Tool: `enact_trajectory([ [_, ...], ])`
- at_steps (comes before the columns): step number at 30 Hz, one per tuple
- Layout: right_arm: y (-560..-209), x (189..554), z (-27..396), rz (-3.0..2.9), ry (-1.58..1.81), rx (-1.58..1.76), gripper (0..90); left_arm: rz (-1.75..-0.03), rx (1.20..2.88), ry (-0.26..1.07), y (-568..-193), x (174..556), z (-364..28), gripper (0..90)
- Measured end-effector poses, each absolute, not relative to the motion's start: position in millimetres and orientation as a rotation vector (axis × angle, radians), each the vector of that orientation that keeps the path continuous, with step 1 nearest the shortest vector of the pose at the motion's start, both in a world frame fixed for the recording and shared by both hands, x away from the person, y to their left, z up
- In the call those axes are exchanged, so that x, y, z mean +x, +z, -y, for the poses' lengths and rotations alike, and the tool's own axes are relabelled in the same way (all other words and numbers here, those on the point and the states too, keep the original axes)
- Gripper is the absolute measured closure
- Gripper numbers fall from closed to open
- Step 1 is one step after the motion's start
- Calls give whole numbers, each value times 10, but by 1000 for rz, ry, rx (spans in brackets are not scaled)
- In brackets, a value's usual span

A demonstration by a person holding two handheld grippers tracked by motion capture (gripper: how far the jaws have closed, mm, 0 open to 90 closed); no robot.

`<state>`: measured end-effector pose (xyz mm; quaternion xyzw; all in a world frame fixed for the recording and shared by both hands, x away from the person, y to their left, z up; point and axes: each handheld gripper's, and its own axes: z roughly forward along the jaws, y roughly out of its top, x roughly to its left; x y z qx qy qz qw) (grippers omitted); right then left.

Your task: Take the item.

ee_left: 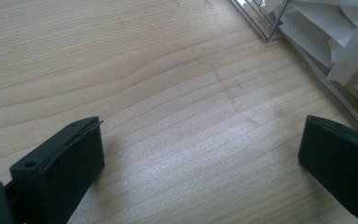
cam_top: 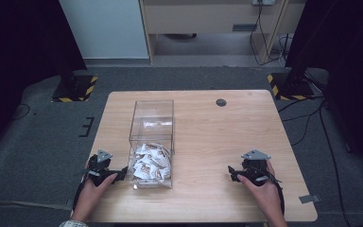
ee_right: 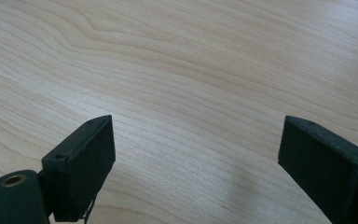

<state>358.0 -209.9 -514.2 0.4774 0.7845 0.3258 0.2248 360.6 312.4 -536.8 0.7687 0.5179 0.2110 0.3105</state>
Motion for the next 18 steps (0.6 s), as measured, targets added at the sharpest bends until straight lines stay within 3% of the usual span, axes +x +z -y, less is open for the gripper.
enact_trajectory([
  [18, -4974, 3536, 1930, -2219, 871, 1303, 130, -1367, 2030, 557, -5368, 3607, -3125, 0],
])
